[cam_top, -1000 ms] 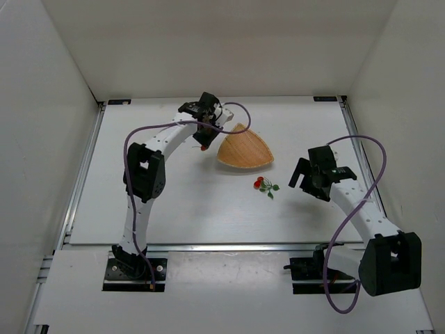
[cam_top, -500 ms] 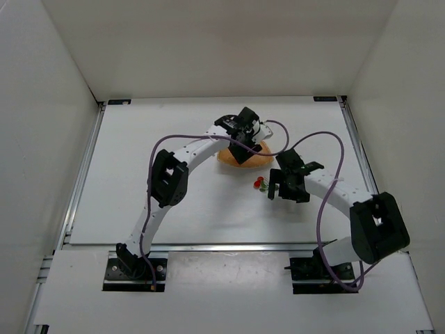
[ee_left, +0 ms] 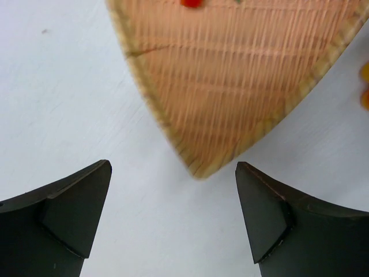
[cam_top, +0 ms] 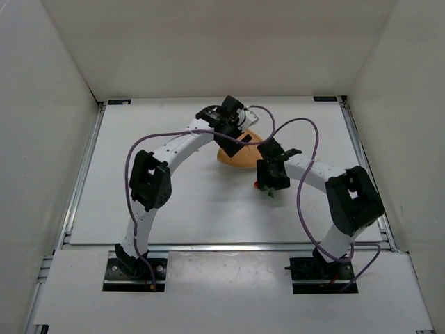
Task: Place and organize the fake fruits in the fruit bowl
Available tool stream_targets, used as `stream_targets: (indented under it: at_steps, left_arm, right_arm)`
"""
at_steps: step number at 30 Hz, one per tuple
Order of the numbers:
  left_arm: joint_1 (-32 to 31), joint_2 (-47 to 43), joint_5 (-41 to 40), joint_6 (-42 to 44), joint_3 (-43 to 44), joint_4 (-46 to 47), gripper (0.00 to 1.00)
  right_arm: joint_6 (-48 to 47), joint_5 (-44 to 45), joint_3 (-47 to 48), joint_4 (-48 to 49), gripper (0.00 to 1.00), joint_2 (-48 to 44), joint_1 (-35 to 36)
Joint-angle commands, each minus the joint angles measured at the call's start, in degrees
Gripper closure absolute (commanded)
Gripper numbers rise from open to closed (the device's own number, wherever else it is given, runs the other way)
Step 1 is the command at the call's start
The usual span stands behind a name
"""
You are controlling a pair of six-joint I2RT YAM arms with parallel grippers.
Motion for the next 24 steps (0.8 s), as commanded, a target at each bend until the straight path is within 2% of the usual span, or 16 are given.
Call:
stream_targets:
  at_steps: [1, 4, 7, 8, 10, 11, 24]
  left_arm:
    - [2.72, -10.02, -1.20, -0.60, -3.45, -0.15, 0.00]
    - [5.54, -13.36, -2.42, -0.60, -7.58, -0.15, 0.00]
    - [8.17, -16.44, -2.95, -1.13, -11.10, -0.15, 0.00]
    - [8.79, -17.23, -2.95, -1.13, -11.97, -0.15, 0.00]
    - [10.46, -19.51, -2.43, -1.65, -14.08, -0.15, 0.00]
    - [10.99, -20.13, -2.43, -1.65, -14.70, -0.15, 0.00]
    - [16.53, -24.44, 0.39, -2.70, -17.96, -0.15, 0.00]
  right_arm:
    - [-1.08, 0.81, 3.19, 0.60, 0.33, 3.80, 0.37]
    - [-1.08, -0.41, 3.82, 0.60, 0.41, 6.35, 0.37]
    - [-0.47, -1.04, 3.21, 0.07, 0.61, 6.89, 0.98]
    - [-0.47, -1.04, 3.20, 0.07, 0.77, 6.89, 0.99]
    - [0.05, -1.04, 2.15, 0.07, 0.90, 6.89, 1.52]
    - [0.06, -1.04, 2.15, 0.07, 1.00, 6.89, 1.52]
    - [2.87, -1.04, -0.05, -1.07, 1.00, -6.37, 3.98]
